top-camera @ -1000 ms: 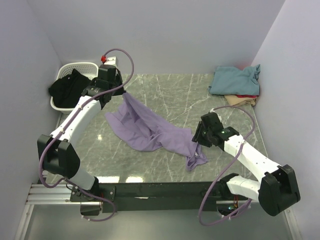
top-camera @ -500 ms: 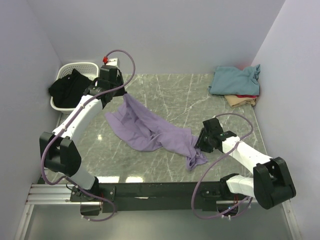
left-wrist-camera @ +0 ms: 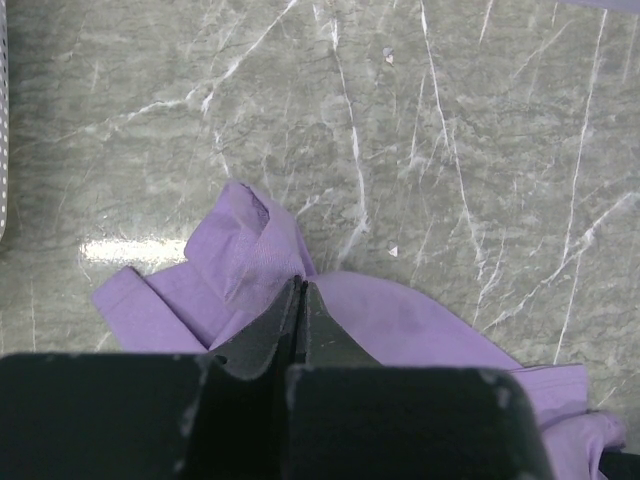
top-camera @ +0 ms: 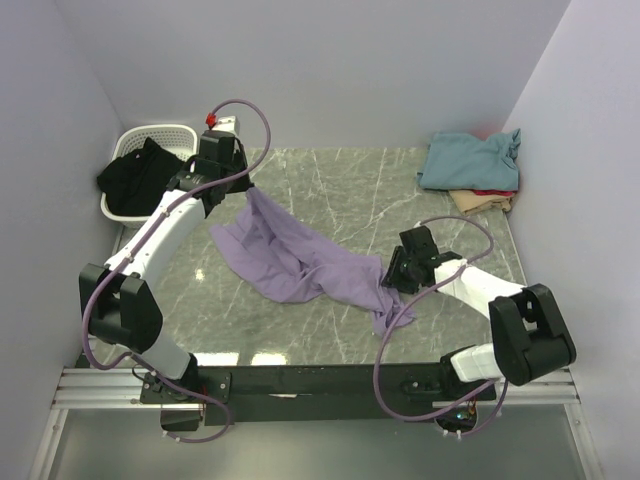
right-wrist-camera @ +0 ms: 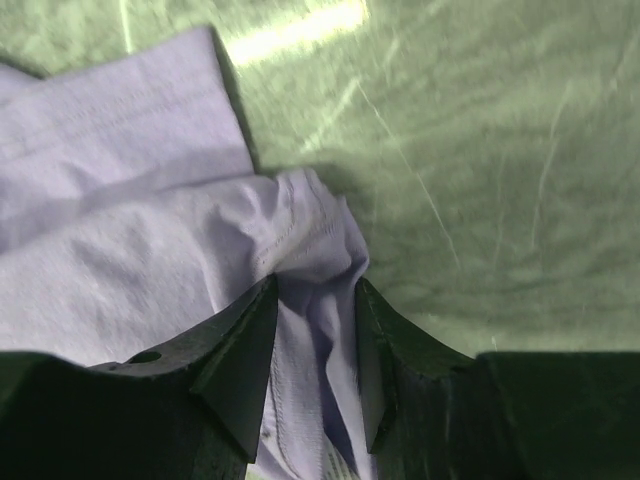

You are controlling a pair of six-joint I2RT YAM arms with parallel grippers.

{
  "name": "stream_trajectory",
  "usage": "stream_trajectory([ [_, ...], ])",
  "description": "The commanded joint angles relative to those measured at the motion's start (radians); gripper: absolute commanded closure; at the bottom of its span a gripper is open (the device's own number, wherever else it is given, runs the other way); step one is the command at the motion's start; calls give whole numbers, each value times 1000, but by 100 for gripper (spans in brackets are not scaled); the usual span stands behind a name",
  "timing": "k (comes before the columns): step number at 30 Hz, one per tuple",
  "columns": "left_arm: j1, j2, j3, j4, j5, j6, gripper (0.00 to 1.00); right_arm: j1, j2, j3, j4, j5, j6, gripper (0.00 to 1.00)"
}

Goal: Fold and stack the t-shirts
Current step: Flatten the tshirt out

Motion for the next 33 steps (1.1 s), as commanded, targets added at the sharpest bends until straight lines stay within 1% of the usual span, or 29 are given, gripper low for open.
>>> stream_trajectory([
  [1, 0, 1, 33, 9, 7, 8, 99, -6, 8, 53, 27, 46, -42, 57],
  [3, 0, 4, 34, 7, 5, 9, 99, -10, -20, 44, 36, 46, -46, 50],
  [4, 0, 5, 34, 9, 5, 9, 99, -16, -20, 41, 51, 44, -49, 49],
  [7, 0, 12, 40, 7, 7, 9, 99, -30, 18, 57, 67, -1, -66, 61],
  [9, 0, 19, 42, 7, 10, 8, 99, -30, 41, 62, 75, -6, -71, 63],
  [11, 0, 21, 42, 6, 10, 6, 99, -30, 40, 59, 93, -6, -75, 89],
  [12, 0, 21, 40, 6, 10, 8, 99, -30, 32, 59, 96, -2, -74, 98],
  [13, 0, 21, 40, 3, 7, 8, 99, -30, 22, 58, 98, 0, -75, 100],
  [15, 0, 22, 40, 4, -4, 9, 99, -28, -35, 68, 75, 18, -94, 100],
  [16, 0, 19, 40, 3, -7, 9, 99, -28, -96, 76, 65, 24, -97, 100],
  [18, 0, 16, 42, -2, -15, 9, 99, -26, -167, 99, 18, 46, -115, 100],
  [19, 0, 15, 46, -7, -18, 9, 99, -26, -238, 132, -3, 70, -120, 100],
  [20, 0, 13, 48, -7, -19, 11, 99, -28, -276, 154, -29, 104, -133, 100],
  [21, 0, 9, 46, -7, -22, 12, 99, -28, -312, 178, -75, 115, -140, 100],
  [22, 2, 2, 46, -5, -28, 14, 99, -28, -374, 229, -89, 117, -152, 100],
  [23, 2, -1, 43, -5, -32, 15, 99, -28, -398, 255, -109, 112, -179, 100],
  [24, 2, -2, 45, -5, -33, 15, 99, -28, -417, 306, -140, 57, -201, 100],
  [26, 2, -2, 45, -5, -22, 14, 99, -26, -428, 355, -181, -50, -274, 98],
  [27, 2, 1, 46, -5, -19, 14, 99, -26, -420, 390, -236, -177, -290, 98],
  [28, 2, 7, 48, -5, -15, 12, 99, -26, -400, 395, -260, -254, -304, 100],
  [30, 2, 12, 50, -10, -2, 9, 99, -19, -393, 363, -289, -421, -308, 100],
  [32, 2, 13, 48, -4, 4, 9, 99, 4, -426, 312, -278, -454, -286, 100],
  [33, 2, 13, 43, -2, 5, 8, 99, 24, -440, 258, -268, -478, -278, 100],
])
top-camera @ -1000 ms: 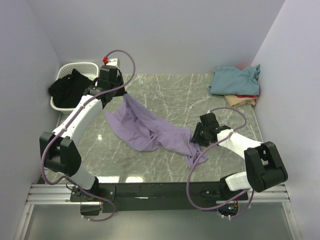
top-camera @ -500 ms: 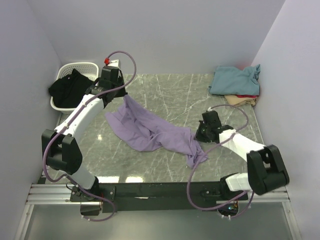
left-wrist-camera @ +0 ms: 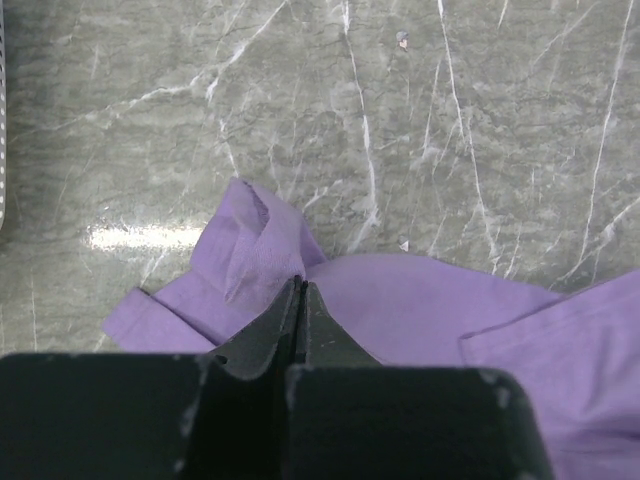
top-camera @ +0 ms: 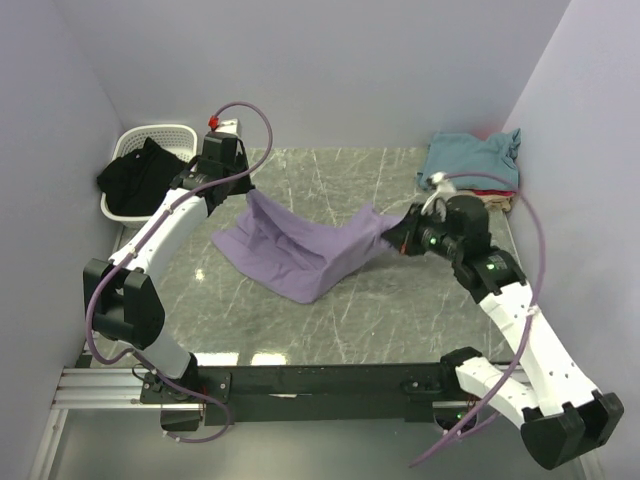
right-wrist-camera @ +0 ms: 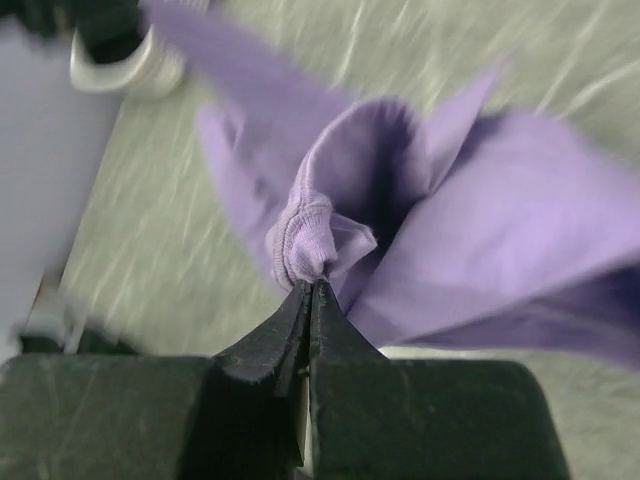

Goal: Fold and stack the t-shirts
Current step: Flatten the tshirt out

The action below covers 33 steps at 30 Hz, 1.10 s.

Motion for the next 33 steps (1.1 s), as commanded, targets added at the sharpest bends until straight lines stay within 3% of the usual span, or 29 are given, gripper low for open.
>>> stream_trajectory([
  [1, 2, -13, 41, 8, 15, 5, 99, 44, -17, -133, -106, -283, -26, 100],
  [3, 2, -13, 35, 8, 23, 2, 99, 94, 1, -182, -164, -337, -38, 100],
  [5, 2, -15, 33, 10, 26, 2, 99, 149, 28, -205, -211, -224, 4, 100],
  [6, 2, -13, 32, 11, 27, 2, 99, 169, 30, -229, -234, -186, 44, 80],
  [8, 2, -13, 32, 10, 26, 4, 99, 203, 7, -262, -198, -224, 100, 86],
  [10, 2, -13, 35, 10, 29, 5, 99, 211, -49, -274, -182, -177, 141, 59],
  [11, 2, -13, 36, 7, 32, 7, 99, 211, -65, -267, -192, -105, 143, 54],
  [17, 2, -9, 35, 7, 37, 9, 99, 211, -34, -181, -255, 75, 147, 43],
  [24, 2, -18, 25, 5, 35, 10, 99, 209, 73, -263, -206, 178, 196, 48],
  [33, 2, -6, 19, 10, 47, 5, 99, 189, 128, -397, -61, 170, 242, 50],
])
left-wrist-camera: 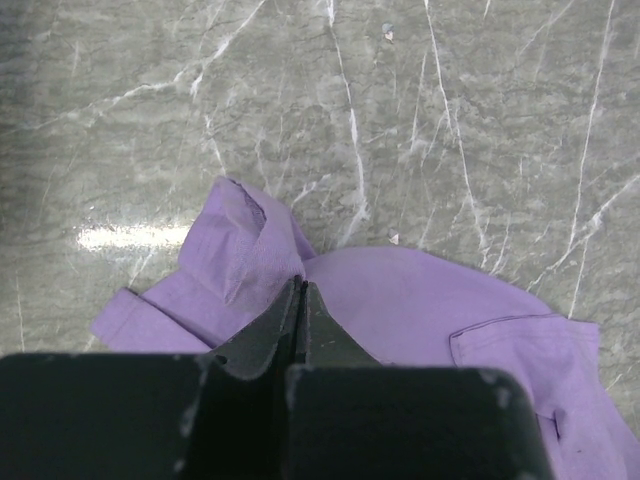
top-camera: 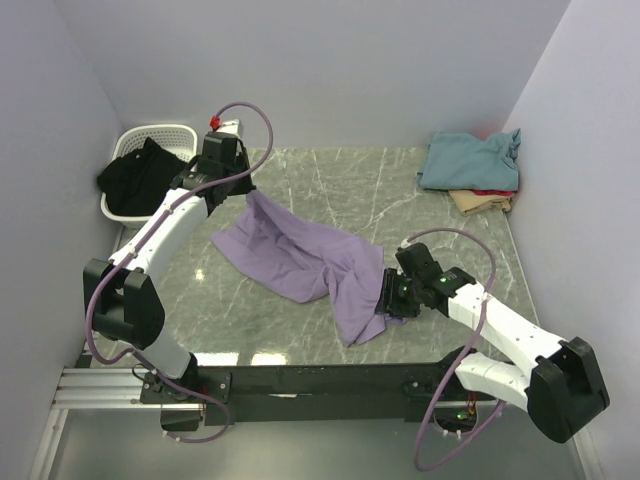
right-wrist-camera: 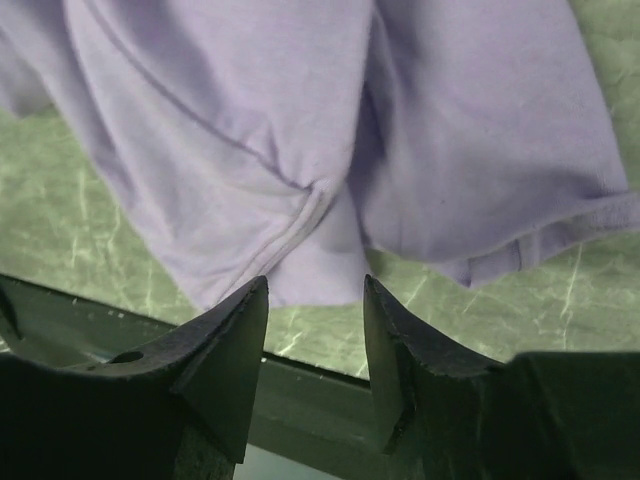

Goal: Fold and stack the t-shirts
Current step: Flatten the tshirt out

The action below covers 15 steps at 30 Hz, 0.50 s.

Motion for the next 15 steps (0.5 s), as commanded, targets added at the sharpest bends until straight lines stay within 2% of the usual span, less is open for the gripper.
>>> stream_trajectory([
  [1, 2, -4, 18, 13, 17, 4, 99, -11, 15, -16, 117, 32, 27, 51],
  [7, 2, 2, 19, 11, 15, 4, 99, -22, 47, -29, 192, 44, 8, 50],
  [15, 2, 7, 24, 4, 10, 9, 99, -47, 173, 10, 249, 32, -42, 52],
])
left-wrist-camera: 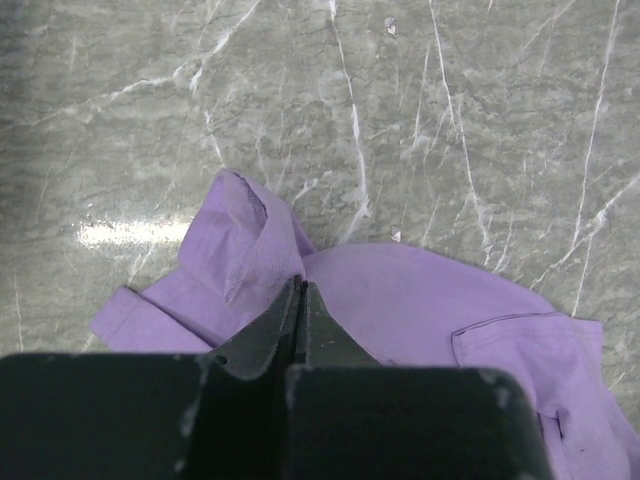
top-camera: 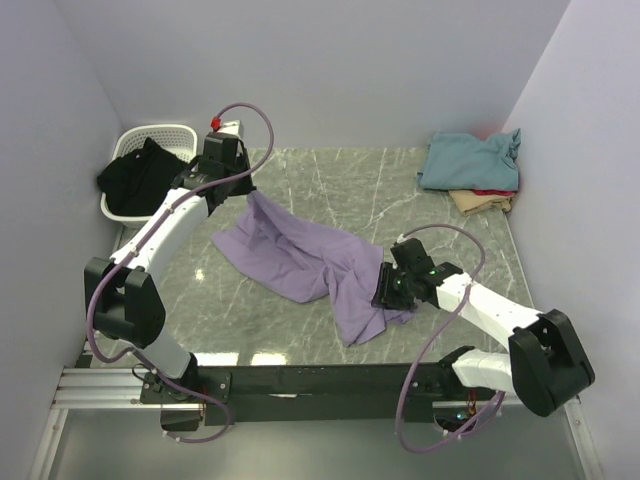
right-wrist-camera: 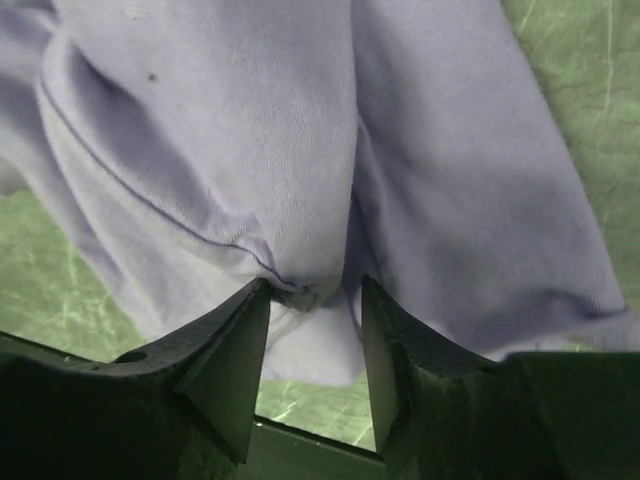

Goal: Fold and stack the t-shirts
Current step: Flatten the tshirt out

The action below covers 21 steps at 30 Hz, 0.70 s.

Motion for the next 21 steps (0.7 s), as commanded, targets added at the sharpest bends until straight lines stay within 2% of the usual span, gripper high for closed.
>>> stream_trajectory([
  [1, 2, -1, 25, 5, 5, 9, 99, -12, 33, 36, 69, 18, -35, 53],
  [6, 2, -1, 22, 4, -4, 10, 99, -15, 21, 44, 74, 25, -49, 62],
  [8, 2, 1, 22, 4, -2, 10, 99, -15, 1, 55, 59, 47, -56, 61],
  [11, 2, 9, 27, 2, 1, 9, 99, -16, -22, 78, 35, 74, -73, 53],
  [15, 2, 13, 30, 5, 10, 7, 99, -21, -15, 93, 38, 67, -89, 56],
  [18, 2, 19, 35, 1, 12, 9, 99, -24, 11, 95, 58, 36, -95, 62],
  [19, 2, 19, 35, 1, 10, 9, 99, -27, 16, 96, 61, 27, -93, 67],
  [21, 2, 19, 35, -1, 8, 12, 99, -27, 28, 96, 74, 12, -95, 86],
])
